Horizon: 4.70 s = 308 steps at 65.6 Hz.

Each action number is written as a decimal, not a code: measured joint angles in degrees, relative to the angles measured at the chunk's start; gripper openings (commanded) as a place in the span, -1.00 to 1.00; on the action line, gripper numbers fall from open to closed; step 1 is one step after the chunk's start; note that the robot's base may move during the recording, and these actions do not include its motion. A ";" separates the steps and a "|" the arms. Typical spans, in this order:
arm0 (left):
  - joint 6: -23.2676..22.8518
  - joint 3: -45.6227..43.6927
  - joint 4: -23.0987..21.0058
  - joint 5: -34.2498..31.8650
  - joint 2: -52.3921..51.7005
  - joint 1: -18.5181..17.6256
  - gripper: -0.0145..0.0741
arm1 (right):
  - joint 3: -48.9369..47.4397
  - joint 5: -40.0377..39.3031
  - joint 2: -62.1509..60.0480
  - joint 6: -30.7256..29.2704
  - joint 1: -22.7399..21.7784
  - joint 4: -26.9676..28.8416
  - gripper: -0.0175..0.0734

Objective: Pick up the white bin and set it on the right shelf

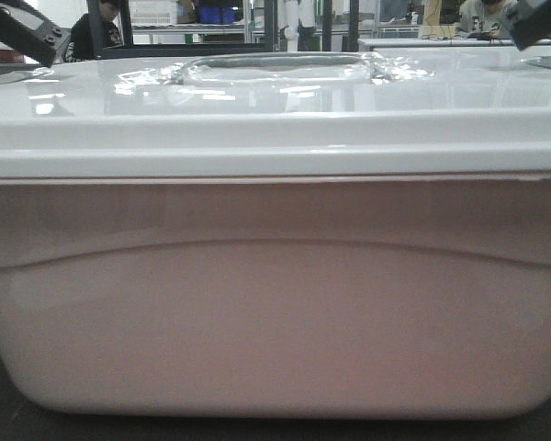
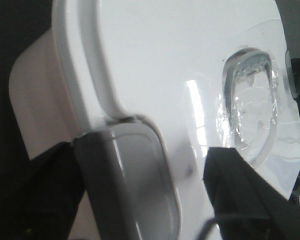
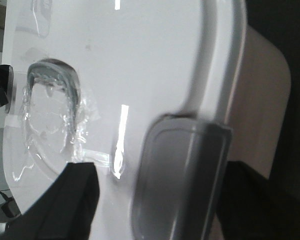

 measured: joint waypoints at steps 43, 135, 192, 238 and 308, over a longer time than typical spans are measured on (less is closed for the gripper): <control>-0.20 0.00 1.20 -0.51 0.00 0.00 -0.02 | 0.00 -0.01 0.00 0.50 0.00 0.99 0.17; -0.11 0.00 -1.22 -1.43 0.00 0.22 -0.13 | 0.48 -2.02 0.00 -0.64 -0.10 2.83 0.18; 1.28 -0.58 -0.58 -3.72 -3.39 -1.58 -0.13 | 0.61 -3.62 -0.86 -7.22 -0.22 4.24 0.18; 2.02 -4.03 1.64 -3.98 -21.66 -1.58 -0.13 | 0.61 -3.51 -18.48 -12.07 -0.22 3.94 0.18; 2.11 -4.35 2.85 -3.98 -30.07 -1.58 -0.13 | 0.65 -3.04 -27.95 -12.07 -0.22 2.42 0.18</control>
